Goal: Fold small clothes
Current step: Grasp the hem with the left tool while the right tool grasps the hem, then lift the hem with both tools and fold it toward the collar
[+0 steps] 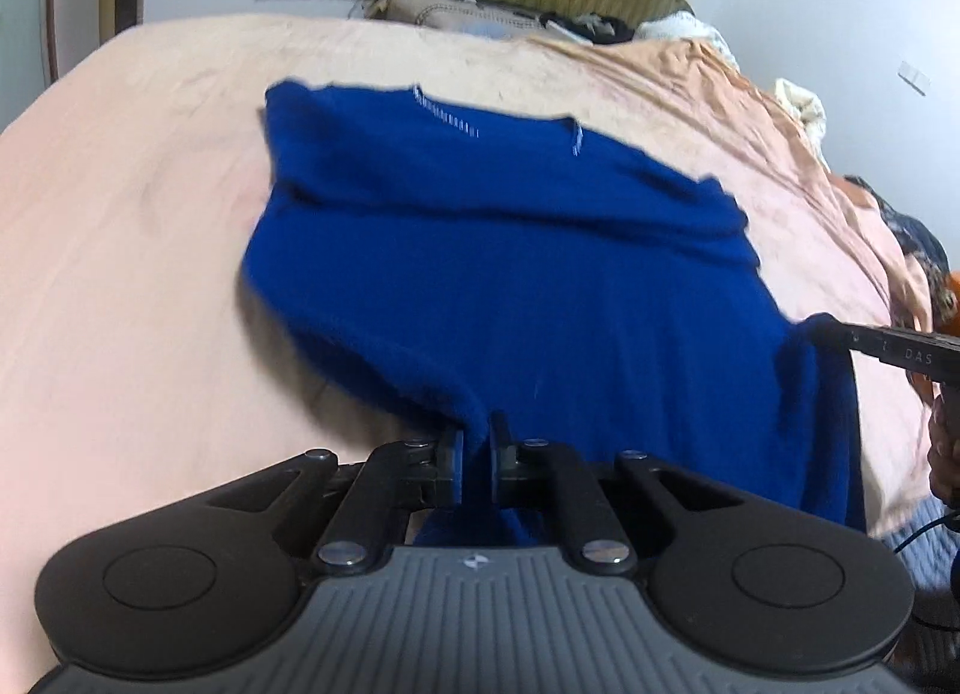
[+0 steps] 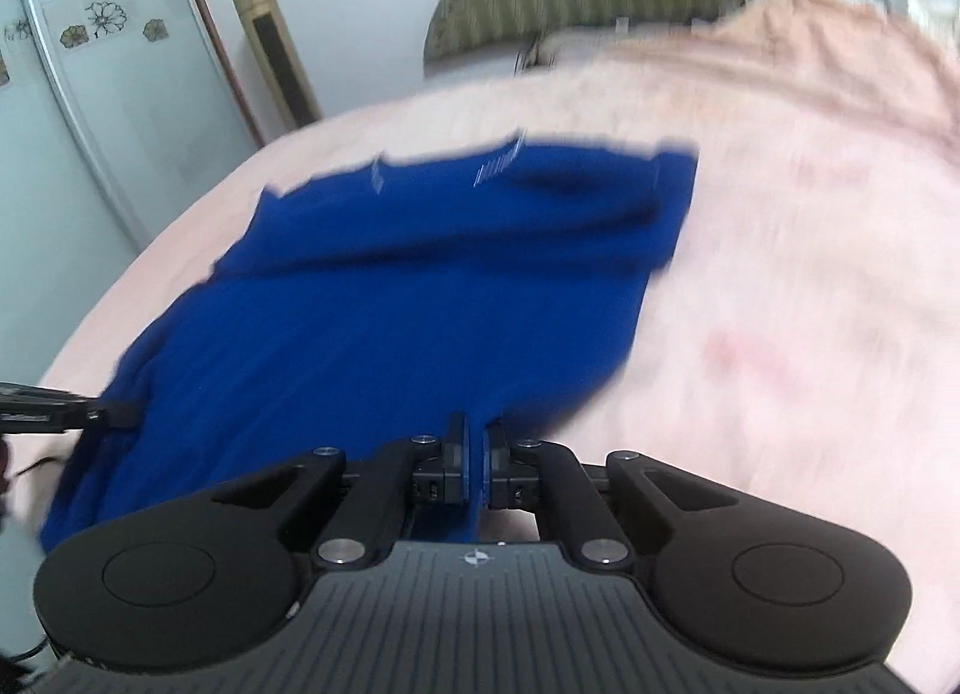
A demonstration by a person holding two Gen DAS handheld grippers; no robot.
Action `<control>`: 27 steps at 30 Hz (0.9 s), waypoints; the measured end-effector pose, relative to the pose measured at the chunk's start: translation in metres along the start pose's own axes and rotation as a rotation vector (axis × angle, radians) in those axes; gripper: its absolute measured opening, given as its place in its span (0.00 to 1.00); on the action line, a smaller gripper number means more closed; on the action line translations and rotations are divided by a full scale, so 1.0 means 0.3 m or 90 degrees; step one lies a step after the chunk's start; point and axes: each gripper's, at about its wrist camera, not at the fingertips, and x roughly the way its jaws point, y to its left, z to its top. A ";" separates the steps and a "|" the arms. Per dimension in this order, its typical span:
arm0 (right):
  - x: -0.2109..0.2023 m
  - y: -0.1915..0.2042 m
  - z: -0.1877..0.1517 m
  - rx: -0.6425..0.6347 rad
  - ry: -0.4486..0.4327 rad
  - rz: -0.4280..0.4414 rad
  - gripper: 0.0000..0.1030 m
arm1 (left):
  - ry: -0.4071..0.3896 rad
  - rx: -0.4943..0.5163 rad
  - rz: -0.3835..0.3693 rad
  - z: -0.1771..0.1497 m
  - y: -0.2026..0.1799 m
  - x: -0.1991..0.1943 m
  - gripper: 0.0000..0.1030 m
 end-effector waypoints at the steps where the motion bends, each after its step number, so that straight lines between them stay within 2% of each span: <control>1: 0.019 0.001 0.025 -0.019 -0.011 -0.020 0.06 | -0.010 0.000 0.006 0.016 -0.003 0.016 0.08; 6: 0.119 -0.004 0.096 -0.093 -0.062 -0.131 0.04 | -0.035 -0.031 0.054 0.075 0.033 0.108 0.08; 8: 0.144 -0.024 0.095 -0.080 -0.059 -0.152 0.05 | -0.035 -0.023 0.077 0.074 0.035 0.113 0.08; 10: 0.132 -0.071 0.083 -0.009 -0.031 -0.102 0.17 | -0.035 -0.012 0.071 0.062 0.037 0.091 0.08; 12: 0.100 -0.102 0.049 0.043 -0.008 -0.029 0.40 | -0.029 -0.011 0.054 0.044 0.052 0.065 0.09; 13: 0.079 -0.110 0.025 0.060 0.002 -0.006 0.57 | -0.021 -0.014 0.046 0.036 0.064 0.054 0.12; 14: 0.052 -0.119 -0.005 0.071 0.011 0.004 0.65 | -0.013 -0.020 0.035 0.031 0.082 0.043 0.18; 15: 0.029 -0.122 -0.034 0.078 0.023 0.009 0.66 | -0.007 -0.028 0.027 0.021 0.098 0.034 0.25; 17: -0.006 -0.123 -0.093 0.098 0.052 0.017 0.66 | 0.004 -0.049 0.014 -0.010 0.133 0.013 0.62; 18: -0.021 -0.127 -0.126 0.117 0.070 0.029 0.66 | 0.004 -0.054 0.010 -0.024 0.145 0.002 0.68; 21: -0.067 -0.089 -0.205 0.137 0.090 0.074 0.68 | 0.012 -0.035 -0.012 -0.065 0.159 -0.036 0.70; 24: -0.078 0.004 -0.230 0.073 0.112 0.100 0.68 | 0.028 0.002 -0.032 -0.092 0.140 -0.054 0.69; 25: -0.078 0.037 -0.234 0.045 0.114 0.099 0.59 | 0.033 0.017 -0.039 -0.099 0.127 -0.052 0.68; 27: -0.055 0.077 -0.224 -0.008 0.106 0.074 0.30 | 0.037 0.046 -0.041 -0.114 0.091 -0.044 0.45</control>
